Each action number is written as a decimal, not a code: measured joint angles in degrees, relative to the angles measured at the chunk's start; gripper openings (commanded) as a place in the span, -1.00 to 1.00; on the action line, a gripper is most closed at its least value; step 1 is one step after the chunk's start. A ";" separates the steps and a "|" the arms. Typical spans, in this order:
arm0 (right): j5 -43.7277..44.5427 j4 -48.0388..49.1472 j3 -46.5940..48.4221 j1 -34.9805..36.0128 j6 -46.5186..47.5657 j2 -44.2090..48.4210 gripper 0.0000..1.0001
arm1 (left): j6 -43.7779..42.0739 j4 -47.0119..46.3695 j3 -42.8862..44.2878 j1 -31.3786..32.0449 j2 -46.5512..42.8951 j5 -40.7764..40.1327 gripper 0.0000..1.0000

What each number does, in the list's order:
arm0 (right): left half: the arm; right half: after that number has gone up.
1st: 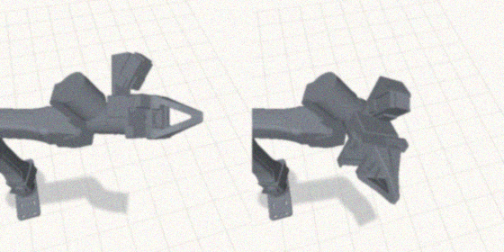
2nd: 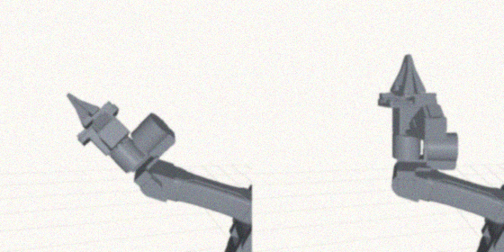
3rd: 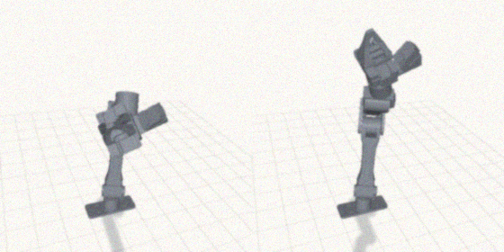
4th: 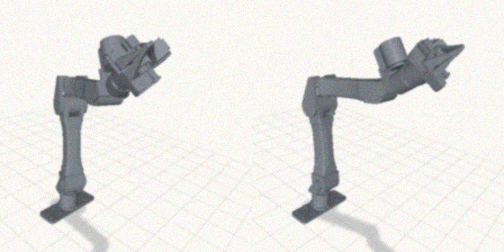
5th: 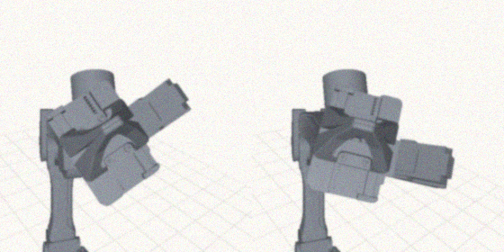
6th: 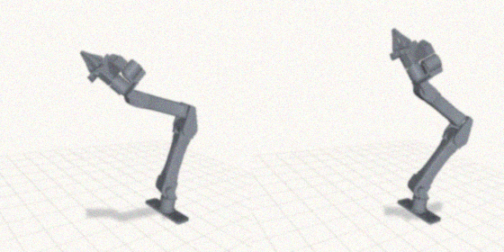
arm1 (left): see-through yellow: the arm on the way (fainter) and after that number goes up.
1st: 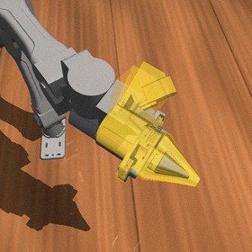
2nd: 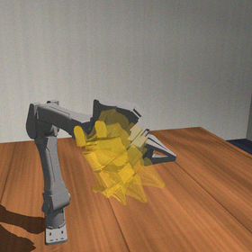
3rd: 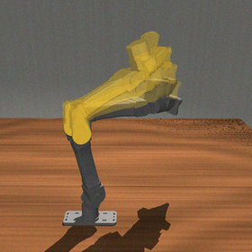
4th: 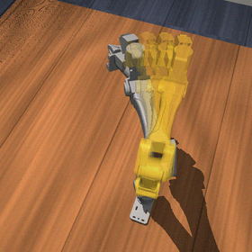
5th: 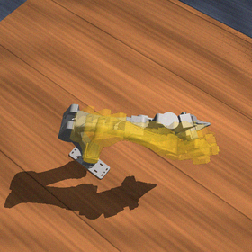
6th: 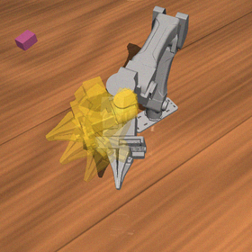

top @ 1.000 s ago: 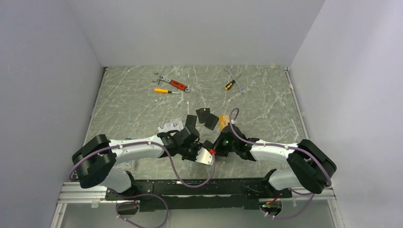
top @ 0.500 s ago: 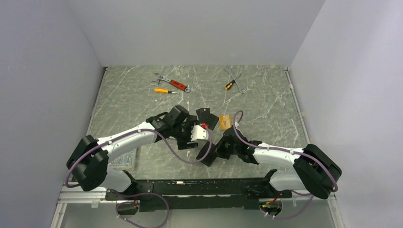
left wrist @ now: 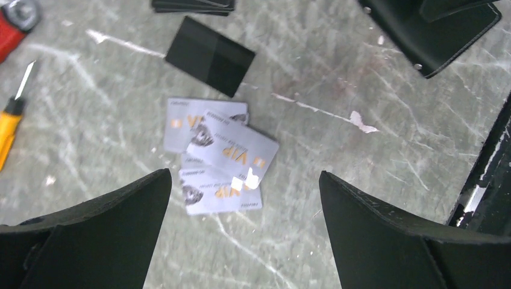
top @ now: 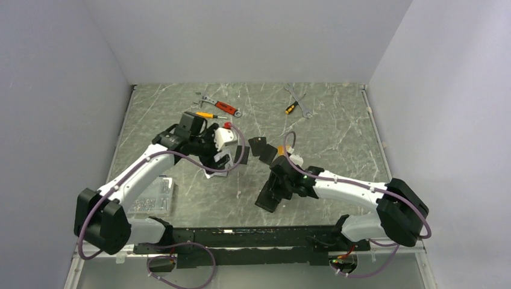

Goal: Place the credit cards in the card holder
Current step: Close the card holder at the center of the board.

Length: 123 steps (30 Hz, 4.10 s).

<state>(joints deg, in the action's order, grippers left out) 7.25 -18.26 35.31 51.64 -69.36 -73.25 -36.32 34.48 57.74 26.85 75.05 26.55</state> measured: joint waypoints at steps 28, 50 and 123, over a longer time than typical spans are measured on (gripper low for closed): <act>5.77 -31.71 20.87 4.81 9.79 -12.11 -0.06 | 4.70 3.30 -2.56 -7.06 -7.67 -3.67 0.99; 8.83 -32.30 25.07 4.52 10.01 -19.74 -0.93 | 4.46 0.26 -6.95 -7.06 -8.87 -2.38 0.99; 10.34 -27.98 21.99 7.82 4.98 -19.12 -1.00 | 2.89 -0.57 -9.27 -7.06 -10.99 -1.31 0.99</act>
<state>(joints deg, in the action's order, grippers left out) 17.58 -46.24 57.30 59.46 -64.38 -92.38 -33.43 33.91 48.47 19.79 64.05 25.23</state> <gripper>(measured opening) 0.007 0.994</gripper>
